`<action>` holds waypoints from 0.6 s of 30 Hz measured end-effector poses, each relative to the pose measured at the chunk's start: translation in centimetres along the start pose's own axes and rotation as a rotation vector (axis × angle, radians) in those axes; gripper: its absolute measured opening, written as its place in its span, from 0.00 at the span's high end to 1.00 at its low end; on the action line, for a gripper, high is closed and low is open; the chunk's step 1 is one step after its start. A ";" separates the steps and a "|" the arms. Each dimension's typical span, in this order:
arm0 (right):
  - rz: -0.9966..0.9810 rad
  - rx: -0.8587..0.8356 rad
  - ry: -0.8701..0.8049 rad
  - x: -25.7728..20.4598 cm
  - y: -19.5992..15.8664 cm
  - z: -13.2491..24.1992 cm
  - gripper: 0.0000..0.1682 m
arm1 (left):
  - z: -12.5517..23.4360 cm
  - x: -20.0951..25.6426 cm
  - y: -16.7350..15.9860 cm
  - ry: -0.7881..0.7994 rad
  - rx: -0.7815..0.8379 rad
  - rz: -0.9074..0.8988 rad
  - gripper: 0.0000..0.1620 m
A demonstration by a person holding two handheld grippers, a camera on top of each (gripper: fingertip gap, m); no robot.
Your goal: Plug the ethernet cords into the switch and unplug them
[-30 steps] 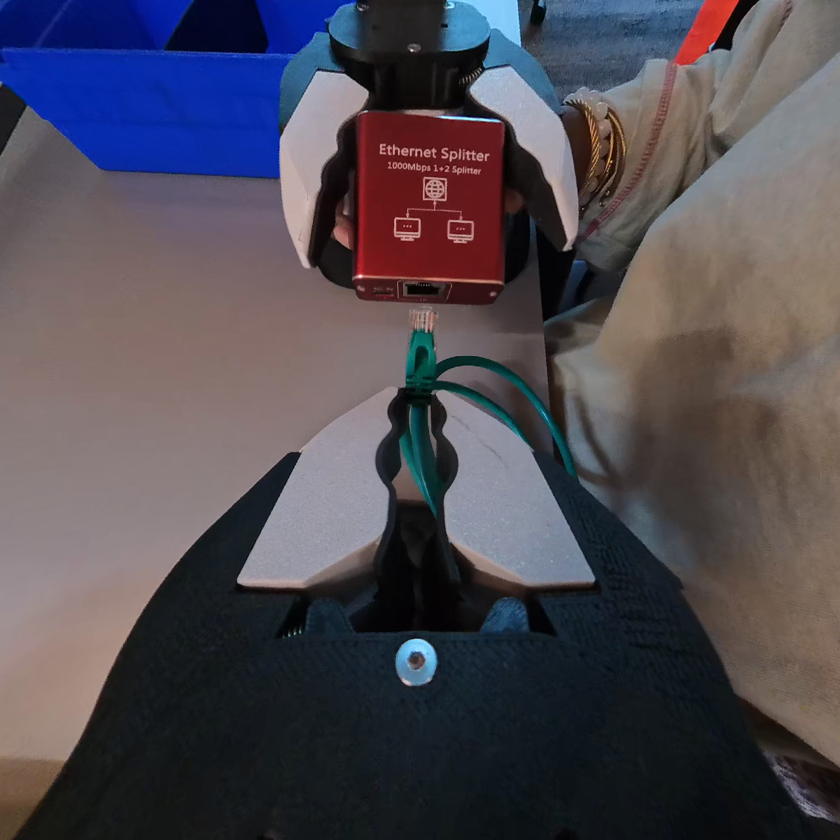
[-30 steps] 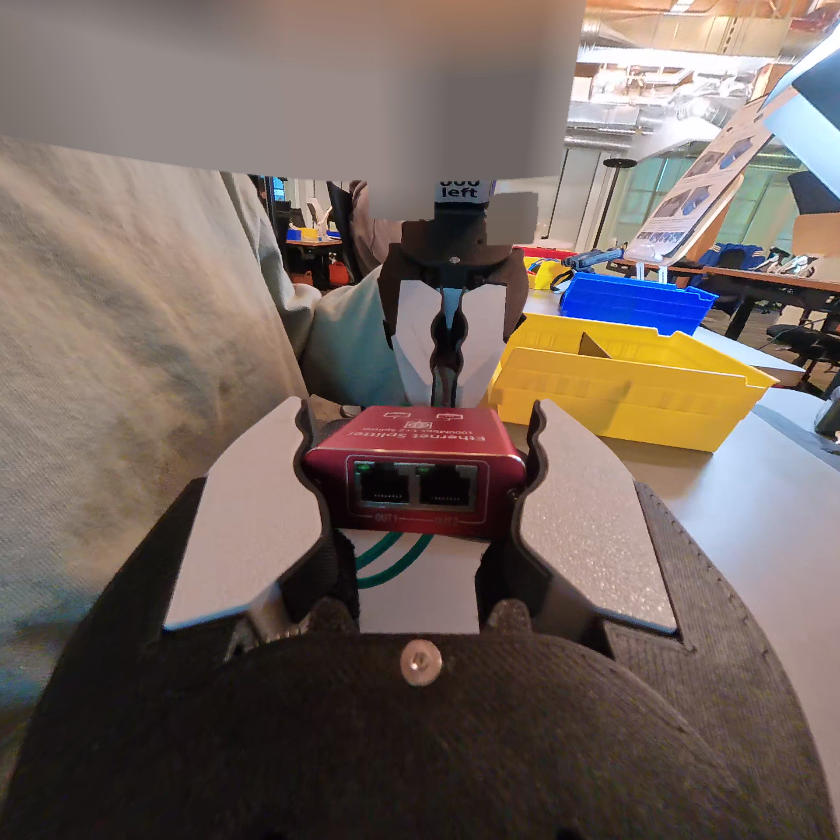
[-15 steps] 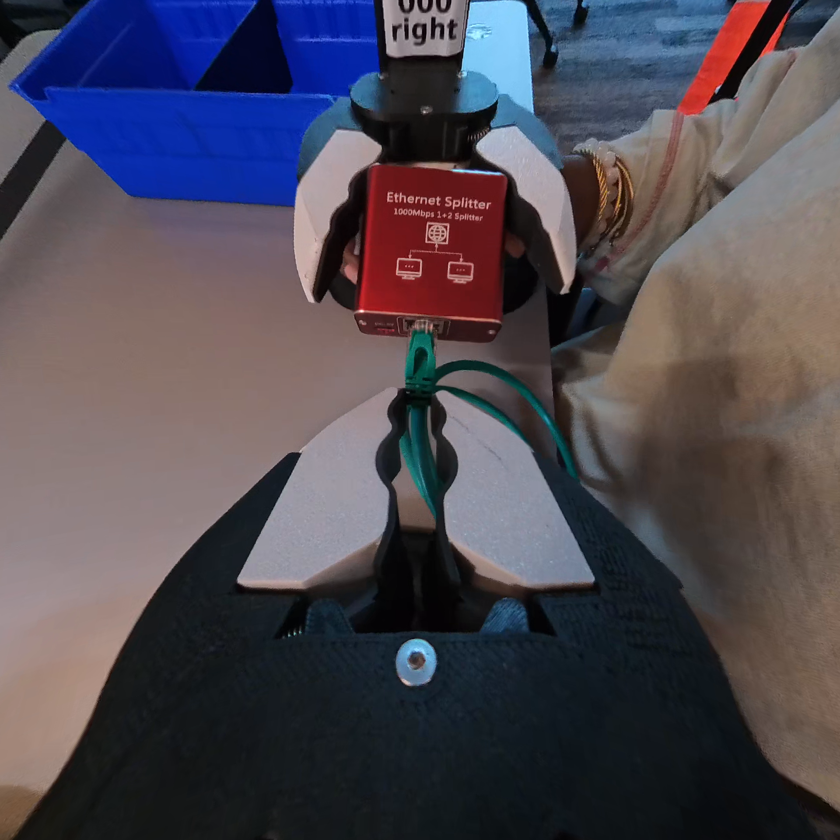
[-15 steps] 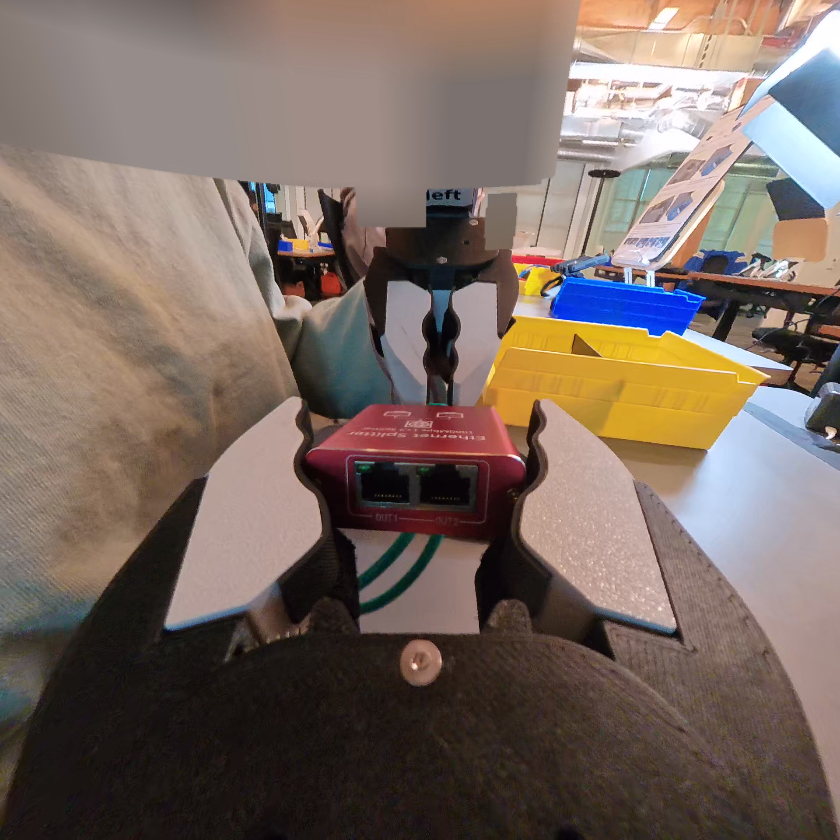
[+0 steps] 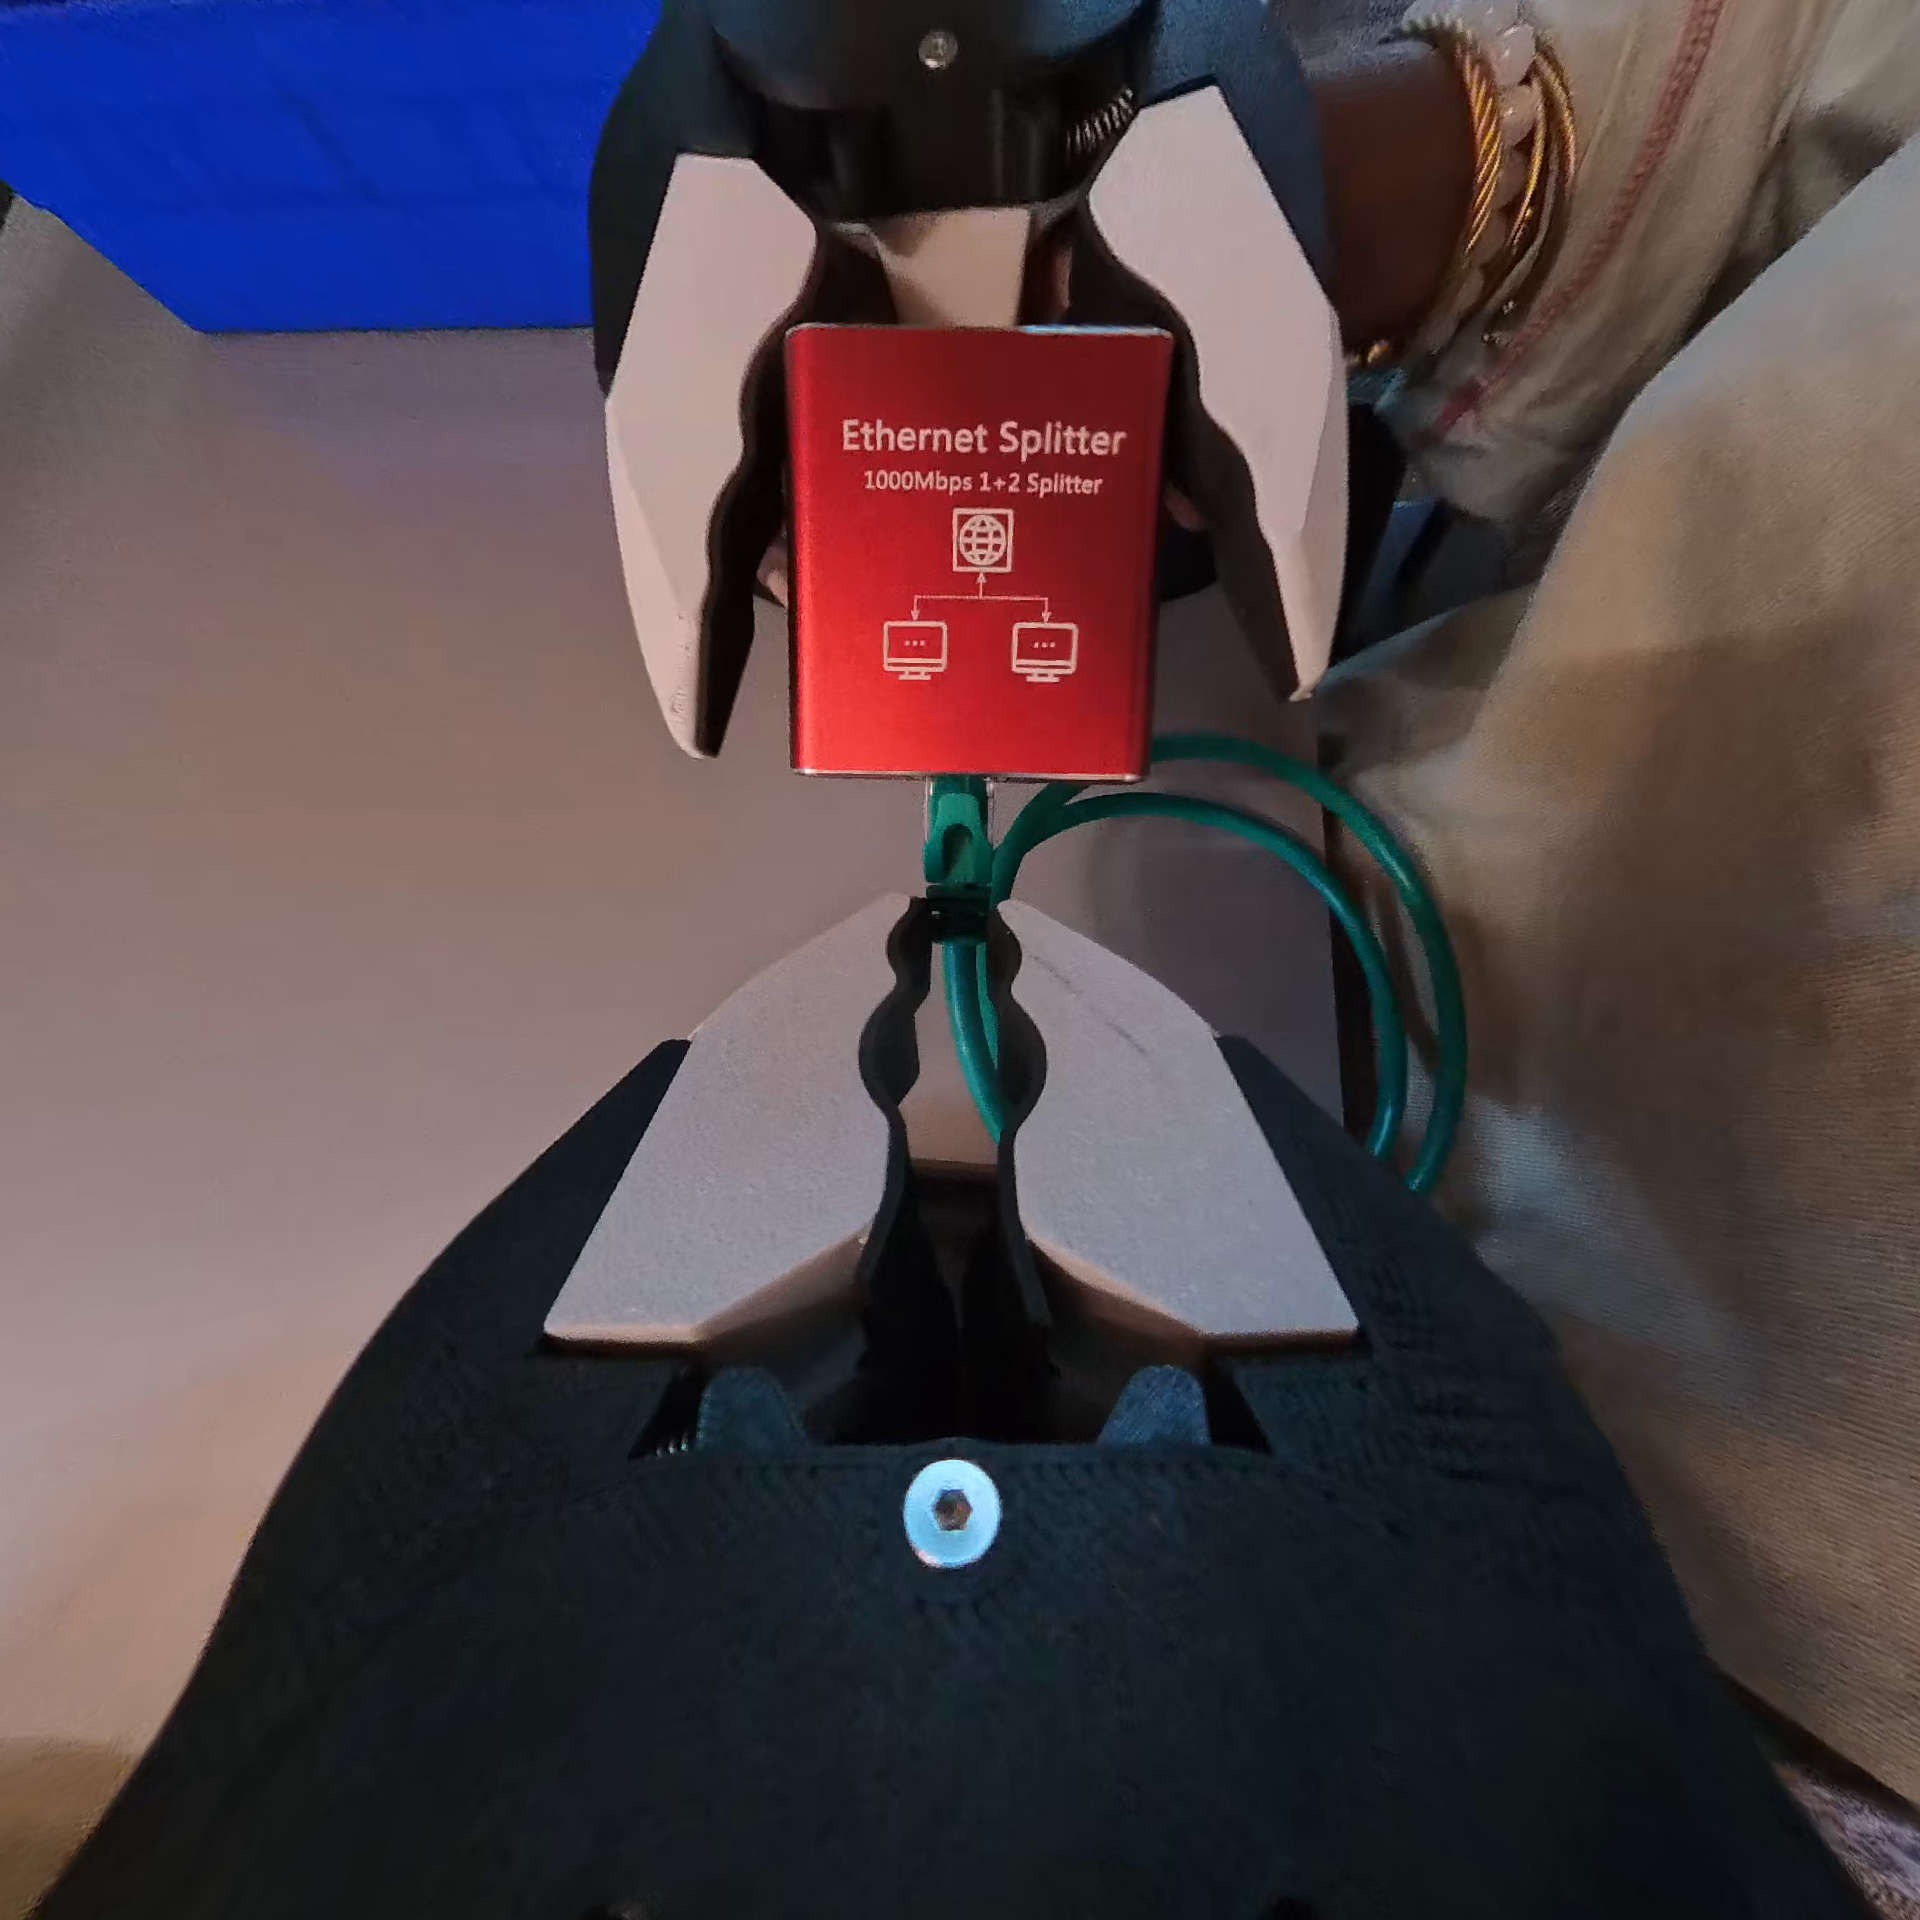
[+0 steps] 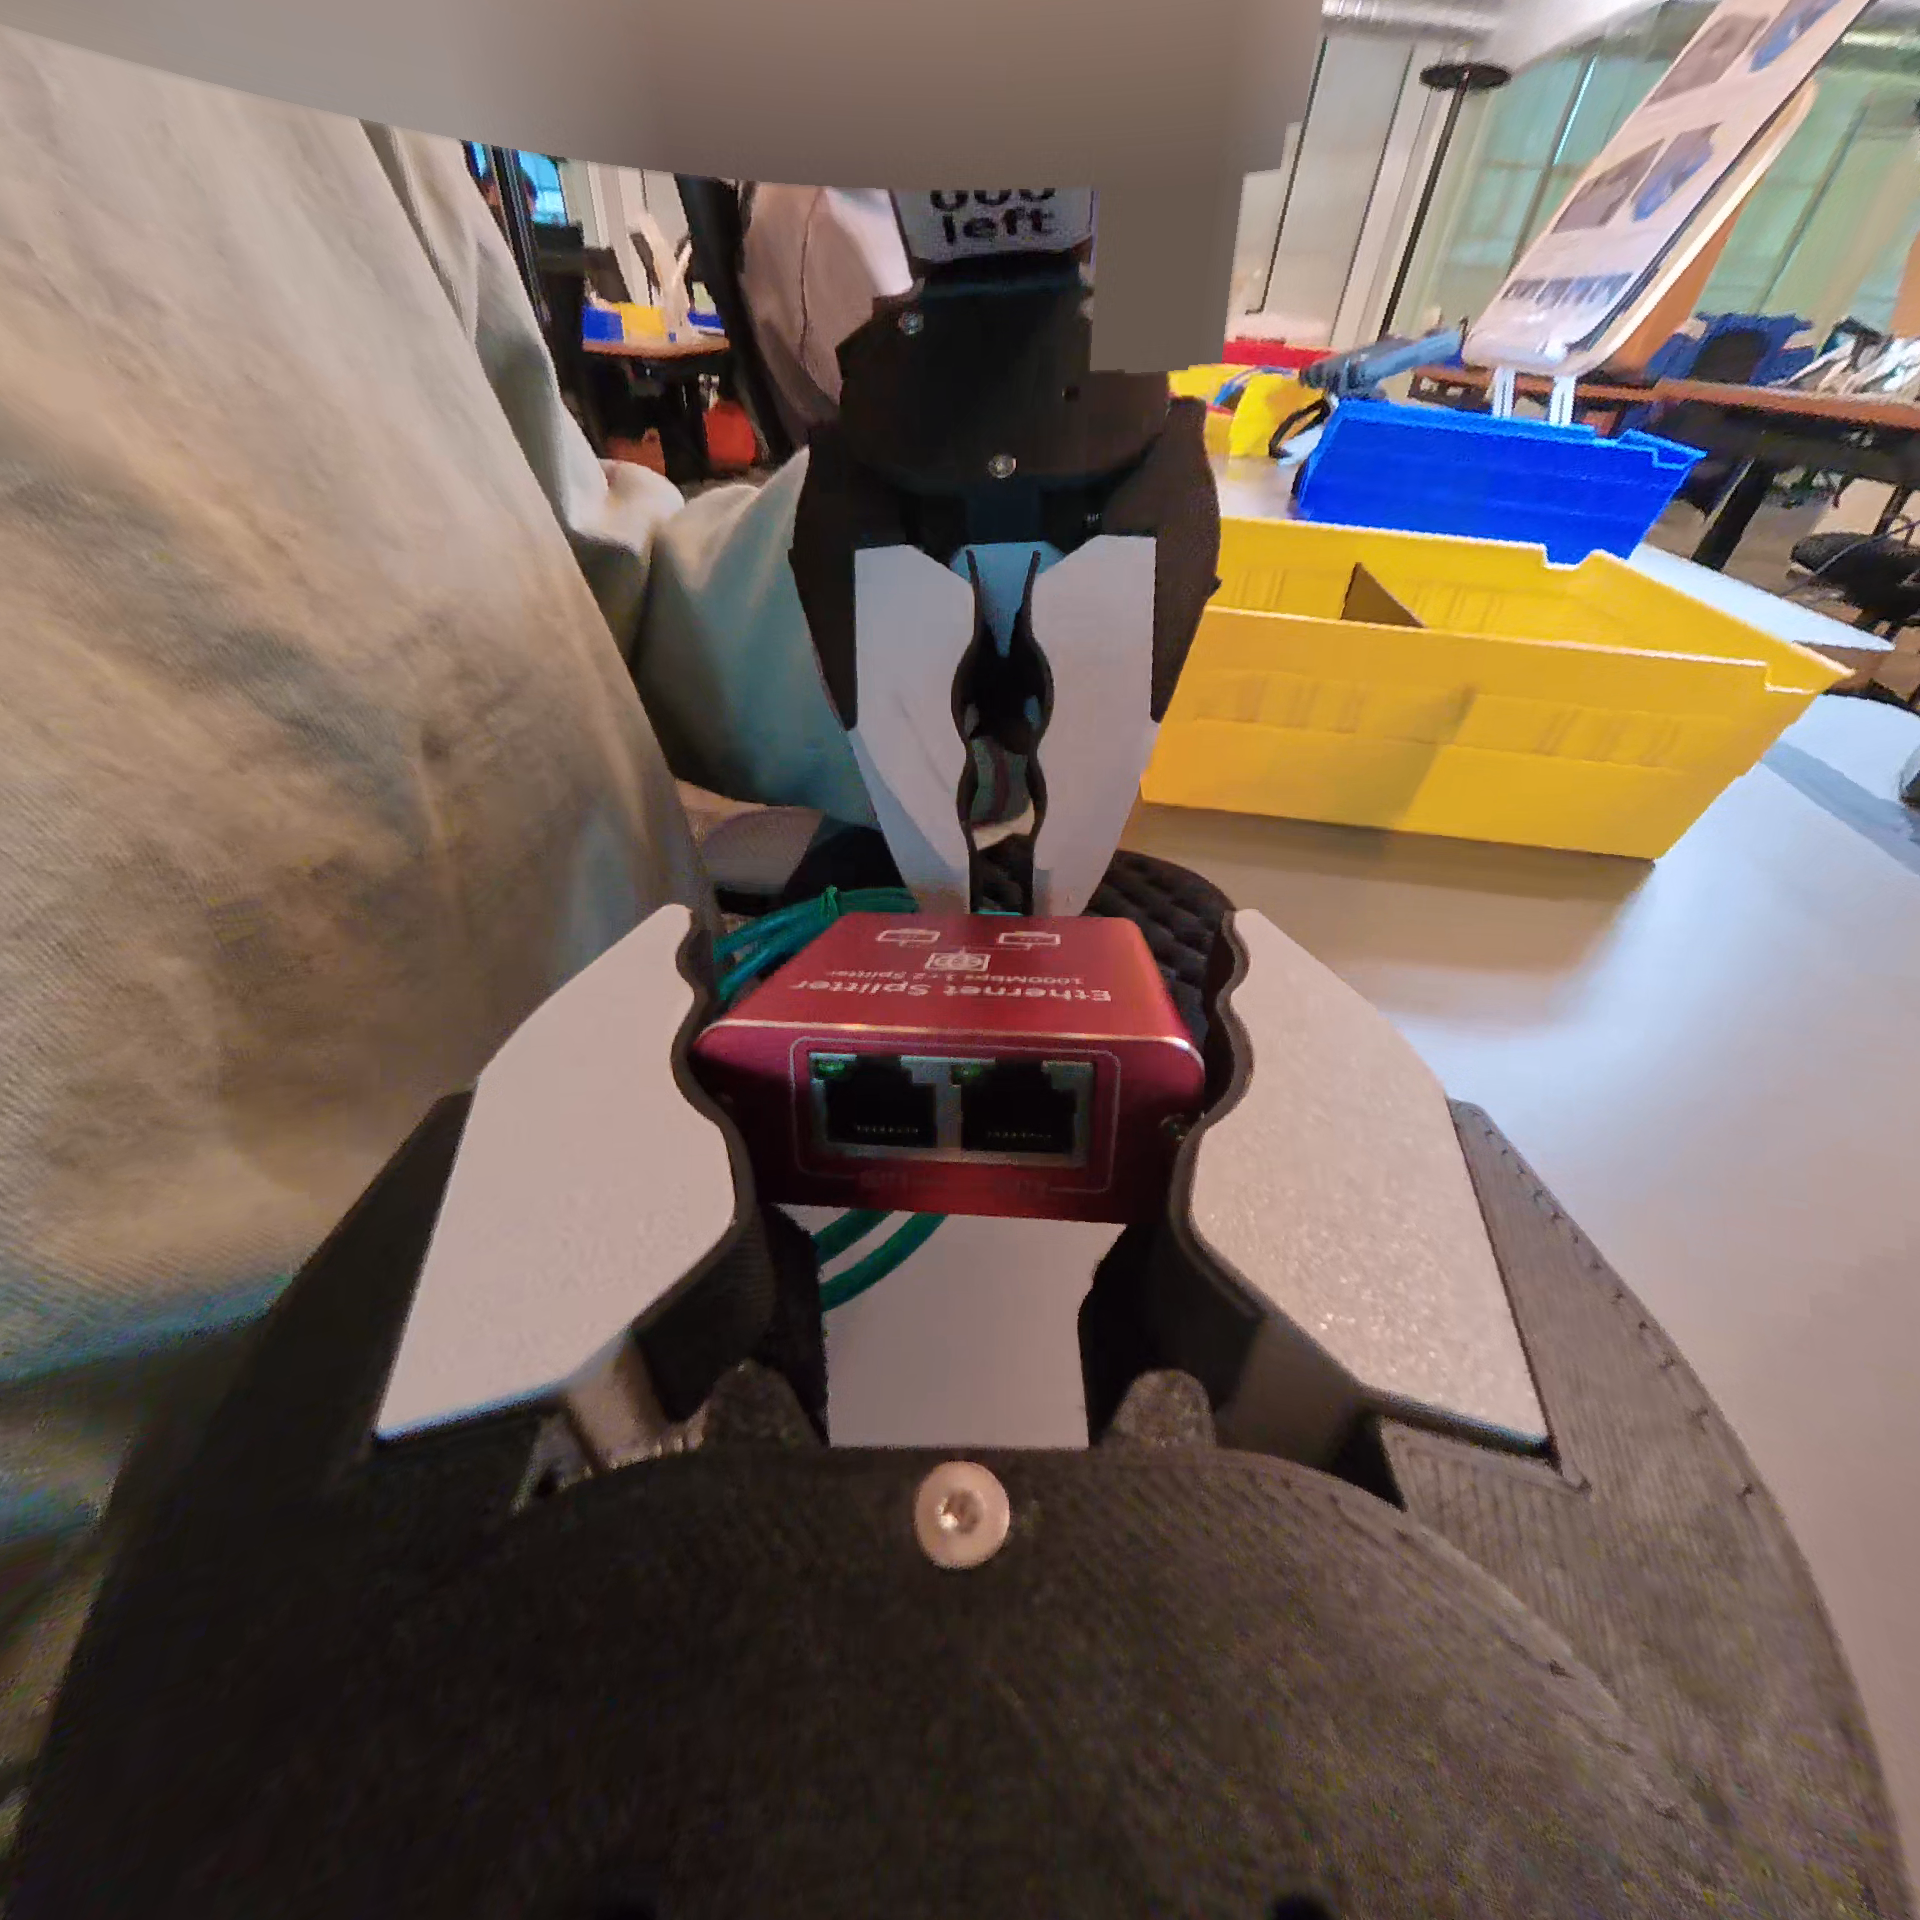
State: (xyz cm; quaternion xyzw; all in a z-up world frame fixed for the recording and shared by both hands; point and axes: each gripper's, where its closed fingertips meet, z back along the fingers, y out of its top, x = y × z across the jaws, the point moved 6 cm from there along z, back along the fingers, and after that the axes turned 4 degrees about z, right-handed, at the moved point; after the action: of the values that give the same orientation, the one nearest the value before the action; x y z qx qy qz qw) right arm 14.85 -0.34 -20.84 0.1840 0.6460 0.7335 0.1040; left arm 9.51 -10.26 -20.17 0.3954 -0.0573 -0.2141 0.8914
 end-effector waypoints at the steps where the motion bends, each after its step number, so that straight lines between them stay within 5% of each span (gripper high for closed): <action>1: -0.001 -0.008 -0.004 0.1 -0.1 0.0 0.45 | 0.1 -0.2 0.0 -0.001 0.008 0.009 0.95; 7: 0.042 0.052 -0.066 0.7 1.1 0.9 0.46 | 0.9 -1.3 0.9 -0.002 0.183 0.075 0.92; 10: 0.103 0.046 -0.125 1.2 2.5 1.3 0.46 | 2.5 -2.1 1.6 0.017 0.378 0.147 0.72; 13: 0.117 0.082 -0.154 1.6 3.6 1.8 0.46 | 3.3 -2.8 1.0 0.160 0.498 0.128 0.61; 18: 0.122 0.108 -0.189 1.9 3.9 2.2 0.46 | 2.8 -1.6 0.1 0.359 0.576 -0.024 0.59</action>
State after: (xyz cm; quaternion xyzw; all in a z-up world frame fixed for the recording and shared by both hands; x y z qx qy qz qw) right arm 14.36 1.87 -16.51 0.2965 0.6594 0.6820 0.1097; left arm 7.29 -11.44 -18.08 0.6629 0.0469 -0.1266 0.7364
